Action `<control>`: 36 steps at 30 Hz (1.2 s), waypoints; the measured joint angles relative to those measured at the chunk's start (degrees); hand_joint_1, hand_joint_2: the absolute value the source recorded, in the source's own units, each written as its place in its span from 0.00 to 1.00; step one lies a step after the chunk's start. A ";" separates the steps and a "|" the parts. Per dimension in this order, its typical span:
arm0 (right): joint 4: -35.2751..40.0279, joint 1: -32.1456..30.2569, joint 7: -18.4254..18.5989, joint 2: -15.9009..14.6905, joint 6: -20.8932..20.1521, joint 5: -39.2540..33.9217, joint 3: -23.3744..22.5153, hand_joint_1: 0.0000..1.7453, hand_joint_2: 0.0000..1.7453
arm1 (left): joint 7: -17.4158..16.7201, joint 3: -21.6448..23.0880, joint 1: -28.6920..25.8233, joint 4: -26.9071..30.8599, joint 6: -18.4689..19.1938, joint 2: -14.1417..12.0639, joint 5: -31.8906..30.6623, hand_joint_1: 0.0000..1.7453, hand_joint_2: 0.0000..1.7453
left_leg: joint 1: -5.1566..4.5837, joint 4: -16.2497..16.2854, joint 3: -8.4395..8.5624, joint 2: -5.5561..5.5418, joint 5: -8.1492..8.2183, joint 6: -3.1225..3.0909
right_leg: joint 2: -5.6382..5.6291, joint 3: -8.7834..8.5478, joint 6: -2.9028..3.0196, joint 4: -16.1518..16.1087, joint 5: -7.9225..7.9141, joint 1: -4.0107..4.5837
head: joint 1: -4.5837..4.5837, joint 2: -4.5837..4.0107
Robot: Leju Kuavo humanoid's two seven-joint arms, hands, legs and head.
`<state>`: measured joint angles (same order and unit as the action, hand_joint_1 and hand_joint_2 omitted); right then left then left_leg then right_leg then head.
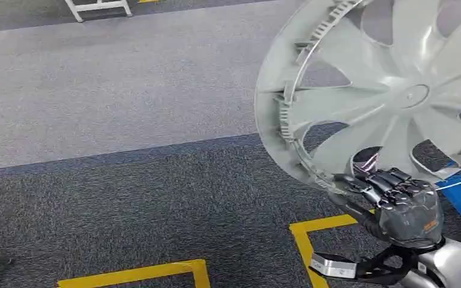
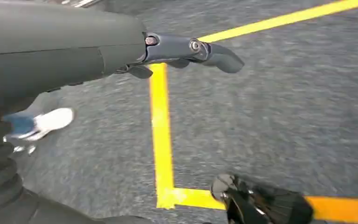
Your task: Take the parts from the cabinet and place them on the table.
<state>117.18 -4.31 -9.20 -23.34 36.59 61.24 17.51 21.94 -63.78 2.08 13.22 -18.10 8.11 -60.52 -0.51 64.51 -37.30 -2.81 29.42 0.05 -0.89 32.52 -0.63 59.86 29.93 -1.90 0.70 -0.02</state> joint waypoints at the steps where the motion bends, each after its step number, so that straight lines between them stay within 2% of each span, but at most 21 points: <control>1: 0.02 -0.01 0.00 0.00 0.13 -0.24 -0.28 1.00 1.00 | -1.33 0.28 0.06 0.00 0.70 -0.26 -0.24 0.00 1.00 | 0.24 4.58 -2.17 1.29 2.12 0.27 | 0.99 -0.16 0.21 0.00 0.15 0.26 | -0.11 0.00; 3: 0.02 0.09 -0.13 0.00 0.09 -0.41 -0.50 1.00 1.00 | -3.45 0.41 -0.01 -0.02 1.84 -0.46 -0.33 0.00 1.00 | 0.54 11.98 -5.75 2.10 4.73 0.41 | 2.70 -0.35 0.45 0.00 0.44 0.56 | -0.09 0.00; 4: 0.02 0.07 -0.28 0.00 0.09 -0.41 -0.48 1.00 1.00 | -4.10 0.41 -0.10 -0.04 2.31 -0.57 -0.33 0.00 1.00 | 0.57 12.32 -5.95 2.13 4.19 0.36 | 3.47 -0.50 0.47 0.00 0.59 0.66 | -0.07 0.00; 5: 0.02 0.06 -0.37 0.02 0.09 -0.59 -0.50 1.00 1.00 | -4.86 0.41 -0.27 -0.04 2.71 -0.72 -0.33 0.00 1.00 | 0.55 10.33 -4.97 2.14 2.42 0.14 | 4.21 -0.68 0.45 0.00 0.77 0.75 | -0.09 0.00; 7: 0.04 0.07 -0.63 0.02 0.13 -0.76 -0.70 1.00 1.00 | -6.31 0.41 -0.55 -0.04 3.58 -1.11 -0.61 0.00 1.00 | 0.05 0.80 -0.21 3.41 -2.74 -0.70 | 5.65 -1.38 0.32 -0.01 1.24 0.81 | -0.09 0.00; 8: 0.04 0.07 -0.68 0.02 0.13 -0.83 -0.83 1.00 1.00 | -6.70 0.41 -0.61 -0.04 3.82 -1.29 -0.85 0.00 1.00 | -0.56 -3.12 1.63 5.78 -3.46 -1.17 | 6.28 -1.63 0.10 -0.11 1.51 0.79 | -0.11 0.00; 9: 0.06 0.00 -0.70 0.02 0.13 -0.89 -0.98 1.00 1.00 | -7.30 0.44 -0.49 -0.04 4.17 -1.49 -1.18 0.00 1.00 | -1.28 -3.87 2.17 6.84 -2.74 -1.42 | 6.99 -1.76 -0.27 -0.13 1.72 1.13 | -0.13 0.00; 13: 0.06 0.16 -0.87 0.02 0.04 -1.00 -1.14 1.00 1.00 | -8.43 0.57 -0.91 -0.04 4.78 -2.14 -2.38 0.00 1.00 | -1.28 -5.98 2.84 4.44 -3.09 -2.77 | 9.03 -2.79 -1.36 -1.08 2.06 0.90 | -0.13 0.00; 15: -0.02 0.37 -0.92 0.04 0.02 -1.05 -1.18 1.00 1.00 | -8.28 0.83 -1.05 -0.04 5.62 -2.07 -2.78 0.00 1.00 | -0.83 -6.97 3.60 3.36 -3.49 -2.99 | 2.68 -1.12 -1.28 2.25 4.14 0.60 | -0.20 0.00; 17: -0.07 0.37 -0.94 0.04 -0.04 -1.07 -1.31 1.00 1.00 | -8.21 0.94 -0.53 -0.04 5.81 -2.03 -2.95 0.00 1.00 | -0.66 -6.94 3.64 1.85 -3.46 -3.24 | 1.11 3.67 -1.53 11.11 7.72 0.62 | -0.63 0.00; 19: -0.24 0.48 -1.07 0.04 -0.13 -1.22 -1.29 1.00 1.00 | -8.15 1.33 -0.40 -0.04 6.56 -1.94 -3.34 0.00 1.00 | -0.64 -6.79 3.72 0.19 -3.33 -3.26 | 0.99 7.48 -1.85 16.14 8.01 0.61 | -0.68 0.00; 22: -0.39 0.71 -1.11 0.04 -0.31 -1.35 -1.29 1.00 1.00 | -8.26 1.84 -0.43 -0.07 6.99 -1.64 -3.96 0.00 1.00 | -0.02 -5.93 3.98 -2.49 -2.63 -2.56 | 0.21 4.12 -2.47 6.12 0.03 0.07 | -0.63 0.00; 23: -0.44 1.00 -1.09 0.04 -0.33 -1.44 -1.29 1.00 1.00 | -8.32 1.92 -0.47 -0.07 7.32 -1.66 -4.11 0.00 1.00 | 0.14 -5.11 3.74 -3.30 -2.03 -1.99 | -2.02 2.39 -2.89 1.84 -1.44 -0.46 | -0.66 0.00; 24: -0.61 1.21 -1.09 0.04 -0.42 -1.53 -1.24 1.00 1.00 | -8.32 1.94 -0.28 -0.07 7.36 -1.86 -4.15 0.00 1.00 | -0.02 -4.17 3.09 -4.13 -1.71 -1.52 | -4.36 1.79 -2.91 0.98 -0.17 -0.51 | -0.92 0.00; 25: -0.65 1.27 -1.07 0.04 -0.52 -1.64 -1.35 1.00 1.00 | -8.43 2.07 -0.24 -0.07 7.41 -1.86 -4.45 0.00 1.00 | 0.10 -3.98 2.55 -4.97 -1.86 -1.40 | -3.71 1.43 -2.15 1.27 -0.11 -0.46 | -0.83 0.00; 28: -0.72 1.37 -1.09 0.04 -0.63 -1.96 -1.33 1.00 1.00 | -8.56 2.25 -0.86 -0.09 6.93 -1.77 -4.70 0.00 1.00 | 0.37 -4.13 2.15 -6.64 -2.02 -0.89 | -1.71 1.22 -1.37 1.08 -0.16 -0.41 | -0.61 0.00; 30: -0.70 1.15 -0.94 0.04 -0.61 -2.01 -1.55 1.00 1.00 | -8.39 2.25 -0.84 -0.13 6.60 -1.59 -4.70 0.00 1.00 | -0.04 -1.26 1.09 -0.35 -0.27 -0.25 | -0.09 0.67 -0.36 0.73 -0.02 -0.13 | -0.04 0.00; 31: -0.70 1.16 -0.87 0.04 -0.59 -2.14 -1.62 1.00 1.00 | -8.32 2.25 -0.64 -0.13 6.51 -1.59 -4.70 0.00 1.00 | 0.06 2.66 -0.82 1.24 1.70 0.00 | 0.82 0.56 -0.08 0.71 0.09 0.08 | -0.15 0.00; 33: -0.70 1.09 -0.90 0.04 -0.61 -2.07 -1.66 1.00 1.00 | -8.30 2.25 -0.48 -0.13 6.51 -1.51 -4.70 0.00 1.00 | 0.30 11.21 -5.07 2.16 5.14 0.06 | 2.48 0.44 0.26 0.71 0.37 0.37 | -0.09 0.00; 34: -0.70 0.96 -1.05 0.04 -0.61 -2.07 -1.59 1.00 1.00 | -8.30 2.25 -0.52 -0.13 6.51 -1.44 -4.70 0.00 1.00 | 0.34 13.14 -6.18 2.17 5.22 -0.02 | 3.31 0.32 0.35 0.71 0.50 0.50 | -0.09 0.00; 36: -0.70 0.88 -1.11 0.04 -0.61 -2.07 -1.59 1.00 1.00 | -8.32 2.25 -0.77 -0.13 6.47 -1.35 -4.81 0.00 1.00 | 0.26 9.30 -4.44 2.24 1.84 -0.60 | 4.73 -0.10 0.40 0.71 0.88 0.77 | -0.07 0.00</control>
<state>116.48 -3.43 -10.32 -23.30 35.98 59.17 15.91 13.62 -61.53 1.31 13.09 -11.63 6.75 -65.33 -0.25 73.80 -41.74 -0.57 31.27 -0.54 3.84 32.42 -0.23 60.57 30.81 -1.12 0.63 -0.02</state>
